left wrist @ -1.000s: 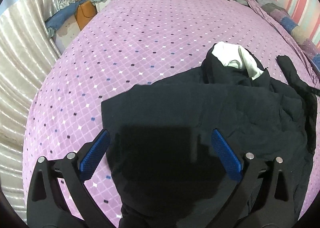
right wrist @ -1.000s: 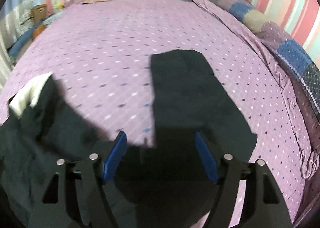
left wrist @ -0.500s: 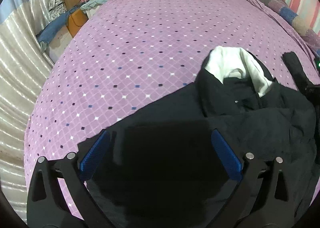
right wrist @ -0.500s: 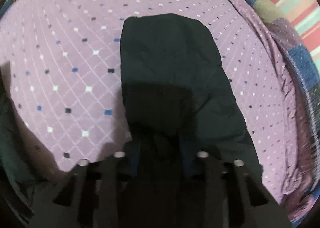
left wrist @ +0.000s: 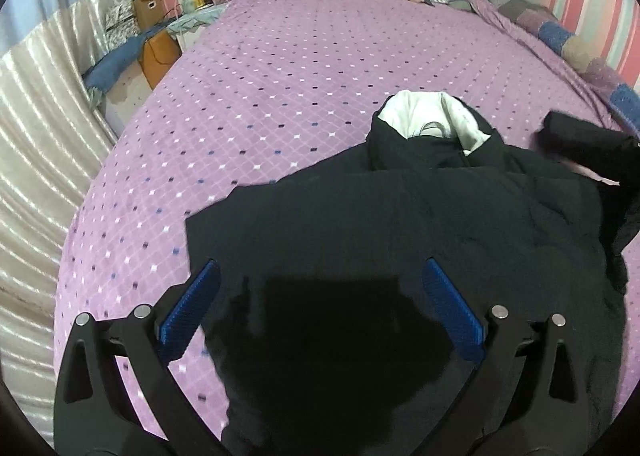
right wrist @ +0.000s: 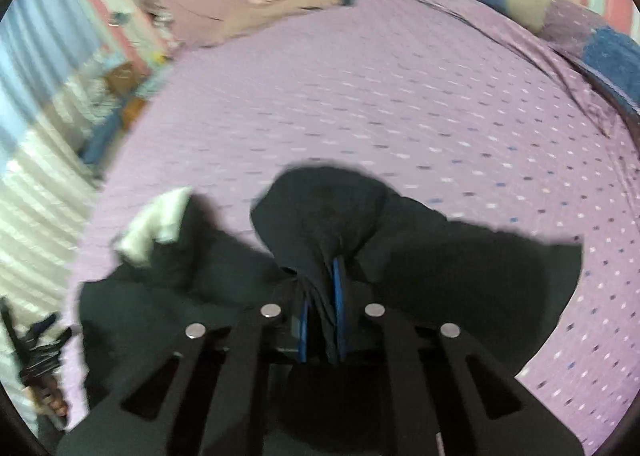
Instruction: Fold large clothes
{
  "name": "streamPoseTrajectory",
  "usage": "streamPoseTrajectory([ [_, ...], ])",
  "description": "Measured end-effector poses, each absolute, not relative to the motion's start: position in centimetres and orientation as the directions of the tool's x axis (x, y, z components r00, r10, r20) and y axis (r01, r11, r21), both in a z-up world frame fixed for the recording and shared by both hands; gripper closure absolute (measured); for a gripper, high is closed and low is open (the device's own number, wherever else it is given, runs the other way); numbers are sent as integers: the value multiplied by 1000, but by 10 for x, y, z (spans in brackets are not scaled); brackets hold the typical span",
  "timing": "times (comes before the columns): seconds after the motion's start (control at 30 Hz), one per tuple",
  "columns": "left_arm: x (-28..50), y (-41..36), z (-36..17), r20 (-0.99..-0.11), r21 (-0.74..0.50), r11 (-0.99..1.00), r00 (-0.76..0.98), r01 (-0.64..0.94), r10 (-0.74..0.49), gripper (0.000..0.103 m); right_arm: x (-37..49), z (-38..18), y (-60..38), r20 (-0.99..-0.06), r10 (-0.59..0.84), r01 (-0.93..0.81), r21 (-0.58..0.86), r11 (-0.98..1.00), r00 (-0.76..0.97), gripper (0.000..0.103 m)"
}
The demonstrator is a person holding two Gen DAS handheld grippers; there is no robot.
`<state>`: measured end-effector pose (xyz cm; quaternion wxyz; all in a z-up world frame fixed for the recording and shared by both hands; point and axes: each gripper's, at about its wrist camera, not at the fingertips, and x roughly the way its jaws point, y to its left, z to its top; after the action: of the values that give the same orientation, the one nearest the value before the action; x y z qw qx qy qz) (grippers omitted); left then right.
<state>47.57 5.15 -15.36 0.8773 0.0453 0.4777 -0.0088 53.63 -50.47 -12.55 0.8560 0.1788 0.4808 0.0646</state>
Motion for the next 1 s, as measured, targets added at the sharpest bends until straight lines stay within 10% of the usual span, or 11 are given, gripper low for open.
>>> streamPoseTrajectory([
  [0.23, 435, 76, -142, -830, 66, 998, 556, 8, 50, 3, 464, -112, -420, -730, 462, -137, 461, 877, 503, 93],
  [0.5, 406, 91, -144, -841, 99, 995, 535, -1, 84, 3, 449, -179, -371, -899, 179, -187, 111, 976, 400, 89],
  [0.77, 407, 67, -133, -838, 121, 991, 541, 58, 70, 3, 437, -125, -394, -861, 152, -147, 90, 985, 486, 30],
  [1.0, 444, 4, -125, -837, 43, 986, 544, 160, -51, 3, 424, -98, -479, -824, 74, 33, 111, 993, 561, 21],
])
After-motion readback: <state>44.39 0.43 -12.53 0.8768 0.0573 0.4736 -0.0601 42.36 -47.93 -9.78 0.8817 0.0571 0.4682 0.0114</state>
